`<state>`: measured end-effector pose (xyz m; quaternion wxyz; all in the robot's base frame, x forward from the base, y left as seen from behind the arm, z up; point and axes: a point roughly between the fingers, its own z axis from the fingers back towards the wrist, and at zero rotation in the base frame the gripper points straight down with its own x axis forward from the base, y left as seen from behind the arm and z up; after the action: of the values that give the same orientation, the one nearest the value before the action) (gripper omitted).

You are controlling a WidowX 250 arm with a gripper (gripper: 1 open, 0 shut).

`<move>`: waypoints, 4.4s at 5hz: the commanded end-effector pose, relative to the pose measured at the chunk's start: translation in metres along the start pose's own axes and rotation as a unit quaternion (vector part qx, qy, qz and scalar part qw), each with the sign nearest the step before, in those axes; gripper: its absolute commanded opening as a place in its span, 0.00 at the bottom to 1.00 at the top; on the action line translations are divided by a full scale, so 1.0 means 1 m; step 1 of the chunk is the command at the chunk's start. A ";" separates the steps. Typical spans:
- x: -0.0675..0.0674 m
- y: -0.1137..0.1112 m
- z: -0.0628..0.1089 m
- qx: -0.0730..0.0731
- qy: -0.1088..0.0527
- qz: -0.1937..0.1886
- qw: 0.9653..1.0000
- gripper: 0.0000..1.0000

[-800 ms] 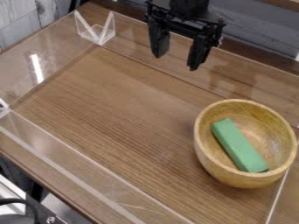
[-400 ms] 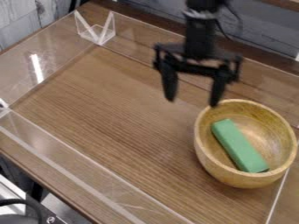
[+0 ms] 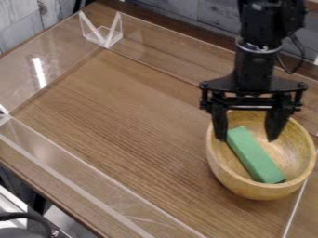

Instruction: Remove the green block from inside the brown bowl and put it on the table

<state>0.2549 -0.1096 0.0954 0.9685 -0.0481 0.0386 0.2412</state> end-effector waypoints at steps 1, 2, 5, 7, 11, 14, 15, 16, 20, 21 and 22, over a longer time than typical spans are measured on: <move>0.000 -0.013 0.004 -0.028 -0.023 0.005 0.999 1.00; 0.002 -0.018 -0.006 -0.034 -0.025 0.014 0.999 1.00; 0.009 -0.030 -0.024 -0.054 -0.034 0.052 0.997 1.00; 0.009 -0.032 -0.030 -0.057 -0.035 0.054 0.996 1.00; 0.009 -0.030 -0.031 -0.058 -0.033 0.057 0.996 1.00; 0.008 -0.027 -0.027 -0.059 -0.031 0.057 0.996 1.00; 0.008 -0.027 -0.025 -0.061 -0.031 0.057 0.996 1.00; 0.008 -0.027 -0.023 -0.062 -0.031 0.058 0.996 1.00; 0.009 -0.026 -0.055 -0.070 -0.038 0.067 0.995 1.00; 0.009 -0.025 -0.058 -0.071 -0.039 0.068 0.994 0.00; 0.007 -0.024 -0.057 -0.068 -0.037 0.061 0.995 0.00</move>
<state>0.2664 -0.1297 0.0310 0.9463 -0.0925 -0.0004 0.3099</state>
